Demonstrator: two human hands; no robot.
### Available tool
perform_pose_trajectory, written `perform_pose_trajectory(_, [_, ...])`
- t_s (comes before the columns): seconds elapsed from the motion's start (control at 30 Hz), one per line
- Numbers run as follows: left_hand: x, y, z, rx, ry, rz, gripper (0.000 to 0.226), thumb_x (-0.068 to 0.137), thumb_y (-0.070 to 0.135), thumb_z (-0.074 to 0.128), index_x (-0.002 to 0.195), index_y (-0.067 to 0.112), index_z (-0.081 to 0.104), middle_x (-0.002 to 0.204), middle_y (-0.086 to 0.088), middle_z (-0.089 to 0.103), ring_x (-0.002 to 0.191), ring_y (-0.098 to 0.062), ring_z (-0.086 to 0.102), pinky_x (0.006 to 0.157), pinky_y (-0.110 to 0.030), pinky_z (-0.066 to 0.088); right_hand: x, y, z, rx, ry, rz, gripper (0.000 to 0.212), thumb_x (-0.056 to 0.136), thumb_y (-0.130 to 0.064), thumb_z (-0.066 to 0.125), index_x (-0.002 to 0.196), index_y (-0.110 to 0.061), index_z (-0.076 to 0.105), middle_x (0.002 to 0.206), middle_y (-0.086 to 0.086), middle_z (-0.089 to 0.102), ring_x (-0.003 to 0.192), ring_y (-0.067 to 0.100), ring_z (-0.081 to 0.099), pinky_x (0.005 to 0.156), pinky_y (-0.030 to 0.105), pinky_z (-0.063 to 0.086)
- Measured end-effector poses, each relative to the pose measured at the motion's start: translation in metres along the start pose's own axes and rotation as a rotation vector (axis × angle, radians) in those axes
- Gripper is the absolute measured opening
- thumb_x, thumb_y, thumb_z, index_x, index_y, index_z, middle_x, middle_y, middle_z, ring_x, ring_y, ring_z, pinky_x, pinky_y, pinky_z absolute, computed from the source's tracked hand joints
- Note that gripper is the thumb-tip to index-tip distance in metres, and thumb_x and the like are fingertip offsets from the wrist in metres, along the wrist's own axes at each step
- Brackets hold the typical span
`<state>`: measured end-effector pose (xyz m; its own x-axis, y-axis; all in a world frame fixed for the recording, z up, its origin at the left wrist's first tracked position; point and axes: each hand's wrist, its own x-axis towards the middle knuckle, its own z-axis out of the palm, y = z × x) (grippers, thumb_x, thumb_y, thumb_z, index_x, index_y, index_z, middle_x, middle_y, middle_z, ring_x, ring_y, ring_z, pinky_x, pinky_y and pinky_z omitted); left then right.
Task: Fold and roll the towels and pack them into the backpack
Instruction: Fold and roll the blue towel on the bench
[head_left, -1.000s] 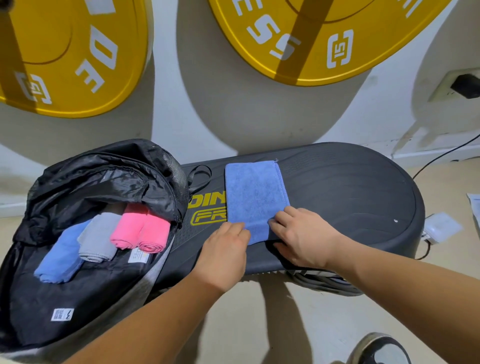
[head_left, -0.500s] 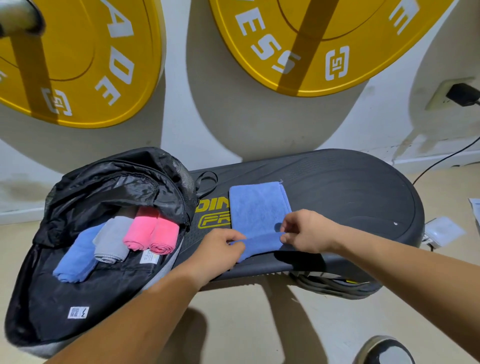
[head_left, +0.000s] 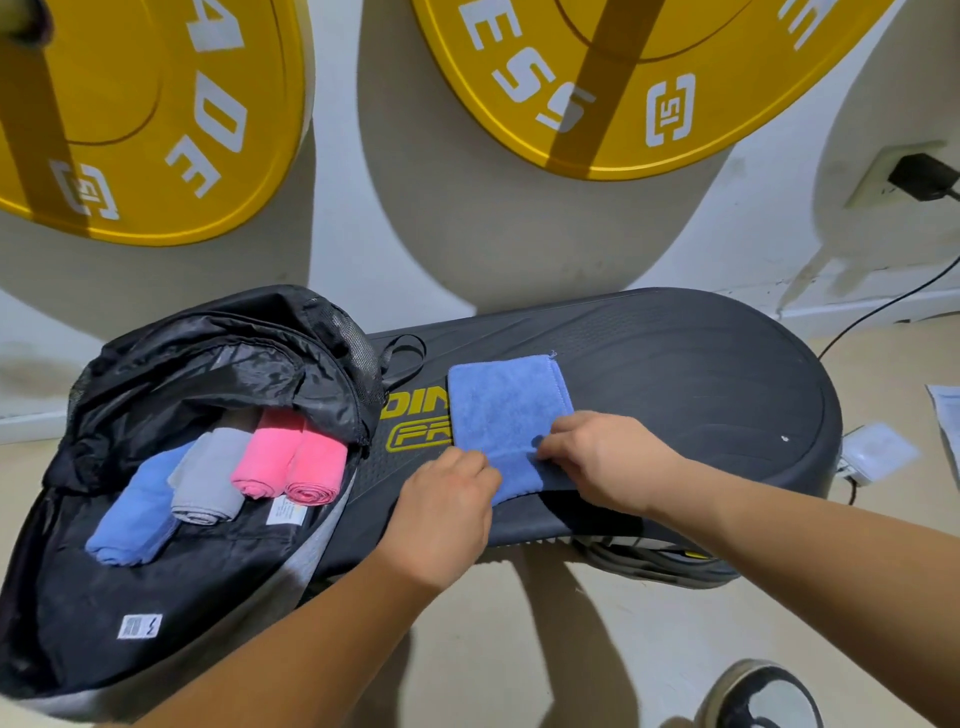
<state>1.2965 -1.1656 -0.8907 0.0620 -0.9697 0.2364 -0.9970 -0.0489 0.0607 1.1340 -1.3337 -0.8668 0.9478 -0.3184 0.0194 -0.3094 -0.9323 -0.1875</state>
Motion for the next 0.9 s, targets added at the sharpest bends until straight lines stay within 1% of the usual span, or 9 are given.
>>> perform_pose_trajectory(0.1, [-0.009,0.004,-0.001,-0.034,-0.015,-0.043,0.011,0.079,0.022,0.057,0.088,0.018,0.063,0.098,0.001,0.067,0.093,-0.024,0.064,0.065,-0.039,0.057,-0.002,-0.004,0.003,-0.087,-0.003,-0.078,0.021,0.086,-0.031,0.050,0.092,-0.019,0.067,0.085,-0.001,0.060,0.078,0.027,0.060,0.059,0.036,0.050])
perform_pose_trajectory(0.3, [-0.003,-0.004,-0.008,-0.193,-0.081,-0.221,0.018,0.086,0.015,0.054,0.101,0.024,0.056,0.098,0.006,0.065,0.095,-0.024,0.059,0.072,-0.041,0.052,-0.002,-0.005,0.008,-0.133,-0.020,-0.035,0.020,0.085,-0.029,0.064,0.100,-0.016,0.065,0.096,0.003,0.058,0.085,0.026,0.060,0.059,0.032,0.039])
perform_pose_trajectory(0.47, [0.005,-0.009,-0.025,-0.574,-0.139,-0.534,0.017,0.080,0.020,0.060,0.094,0.029,0.066,0.079,0.011,0.068,0.068,-0.013,0.062,0.064,-0.029,0.047,0.012,0.000,-0.020,0.309,-0.246,0.271,0.020,0.088,-0.034,0.066,0.106,-0.025,0.068,0.096,-0.008,0.058,0.096,0.020,0.062,0.078,0.027,0.048])
perform_pose_trajectory(0.53, [0.006,-0.008,-0.027,-0.761,-0.183,-0.703,0.016,0.081,0.019,0.059,0.090,0.028,0.068,0.069,0.010,0.064,0.049,-0.015,0.062,0.056,-0.034,0.055,0.013,0.004,-0.024,0.519,-0.252,0.406,0.011,0.089,-0.032,0.071,0.096,-0.024,0.068,0.087,-0.009,0.064,0.083,0.016,0.062,0.070,0.021,0.048])
perform_pose_trajectory(0.6, [0.008,-0.010,-0.028,-0.880,-0.193,-0.832,0.014,0.082,0.016,0.059,0.090,0.023,0.067,0.068,0.006,0.063,0.040,-0.019,0.060,0.056,-0.049,0.058,0.011,0.005,-0.019,0.699,-0.203,0.505,0.014,0.089,-0.030,0.073,0.089,-0.017,0.068,0.080,-0.003,0.068,0.067,0.018,0.064,0.063,0.028,0.059])
perform_pose_trajectory(0.67, [0.012,-0.010,-0.028,-0.922,-0.172,-0.902,0.013,0.083,0.012,0.062,0.093,0.019,0.066,0.075,0.001,0.062,0.042,-0.019,0.058,0.059,-0.051,0.059,0.011,0.004,-0.014,0.739,-0.161,0.574,0.019,0.087,-0.031,0.075,0.088,-0.014,0.066,0.075,0.000,0.068,0.058,0.021,0.064,0.059,0.034,0.062])
perform_pose_trajectory(0.73, [0.014,-0.010,-0.025,-0.798,-0.101,-0.810,0.015,0.084,0.010,0.063,0.097,0.017,0.065,0.086,0.000,0.063,0.059,-0.017,0.058,0.064,-0.041,0.058,0.010,0.006,-0.010,0.637,-0.161,0.581,0.022,0.087,-0.036,0.074,0.087,-0.018,0.063,0.075,-0.003,0.066,0.060,0.018,0.063,0.056,0.027,0.055])
perform_pose_trajectory(0.8, [0.011,-0.011,-0.019,-0.525,-0.011,-0.540,0.019,0.086,0.006,0.062,0.100,0.018,0.067,0.100,0.002,0.062,0.080,-0.014,0.055,0.072,-0.025,0.044,0.009,0.007,-0.009,0.457,-0.121,0.518,0.021,0.089,-0.042,0.070,0.087,-0.023,0.060,0.084,-0.007,0.061,0.076,0.015,0.062,0.062,0.025,0.047])
perform_pose_trajectory(0.9, [0.004,-0.007,-0.009,-0.153,-0.005,-0.154,0.018,0.082,0.004,0.055,0.085,0.017,0.066,0.094,0.003,0.058,0.089,-0.024,0.058,0.063,-0.036,0.051,0.003,0.005,-0.004,0.126,0.097,0.251,0.021,0.093,-0.046,0.059,0.090,-0.025,0.061,0.093,-0.006,0.053,0.091,0.020,0.058,0.065,0.032,0.046])
